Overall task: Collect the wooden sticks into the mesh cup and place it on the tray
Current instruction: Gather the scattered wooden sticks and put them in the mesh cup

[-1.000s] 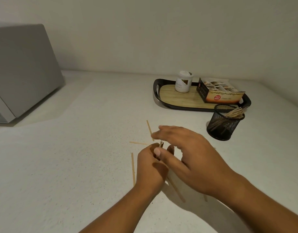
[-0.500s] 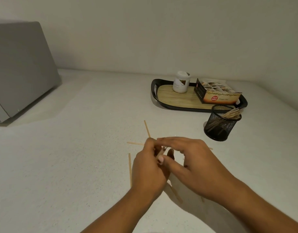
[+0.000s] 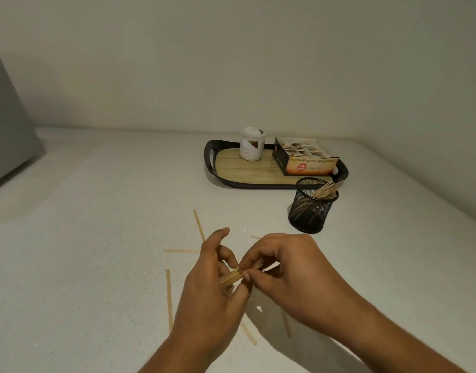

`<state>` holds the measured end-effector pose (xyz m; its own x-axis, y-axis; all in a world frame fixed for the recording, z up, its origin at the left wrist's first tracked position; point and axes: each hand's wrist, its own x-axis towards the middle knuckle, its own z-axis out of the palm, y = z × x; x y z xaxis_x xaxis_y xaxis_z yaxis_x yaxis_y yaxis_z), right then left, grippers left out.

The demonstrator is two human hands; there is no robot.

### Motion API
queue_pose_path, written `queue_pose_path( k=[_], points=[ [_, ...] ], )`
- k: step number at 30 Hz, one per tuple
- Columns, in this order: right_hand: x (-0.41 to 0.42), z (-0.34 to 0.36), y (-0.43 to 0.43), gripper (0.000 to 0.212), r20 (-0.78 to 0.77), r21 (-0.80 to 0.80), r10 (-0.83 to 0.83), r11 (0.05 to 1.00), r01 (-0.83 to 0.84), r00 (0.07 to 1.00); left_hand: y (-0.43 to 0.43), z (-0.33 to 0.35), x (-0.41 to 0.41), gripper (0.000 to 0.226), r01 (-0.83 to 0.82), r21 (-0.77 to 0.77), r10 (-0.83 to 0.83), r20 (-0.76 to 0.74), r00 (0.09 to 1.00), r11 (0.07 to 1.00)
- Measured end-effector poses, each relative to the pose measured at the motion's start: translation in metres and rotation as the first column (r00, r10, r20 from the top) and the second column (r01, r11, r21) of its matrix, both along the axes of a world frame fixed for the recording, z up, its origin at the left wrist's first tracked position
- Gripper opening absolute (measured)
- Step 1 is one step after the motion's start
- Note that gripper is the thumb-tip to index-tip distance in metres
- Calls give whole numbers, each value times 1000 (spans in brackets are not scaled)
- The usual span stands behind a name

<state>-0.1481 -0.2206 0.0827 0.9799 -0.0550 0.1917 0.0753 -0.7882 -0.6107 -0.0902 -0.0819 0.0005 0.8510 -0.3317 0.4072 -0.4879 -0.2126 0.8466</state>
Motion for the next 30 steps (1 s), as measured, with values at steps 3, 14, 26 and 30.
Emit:
queue_pose_path(
  k=[3,14,26,30],
  points=[
    [-3,14,-19,15,8,-8,-50,999,50,999,-1,1,-2,89,-44,-38,44,4,999,998],
    [14,80,-144,24,329,-95,-483,838,537,812,-3,8,-3,64,-90,-138,78,-89,993,986],
    [94,60,-176,38,6,-450,-389,821,350,921,0,12,1,49,-225,-39,222,-56,973,974],
    [80,57,-165,22,328,-229,-378,857,461,866,3,14,5,37,-246,-35,245,-9,969,969]
  ],
)
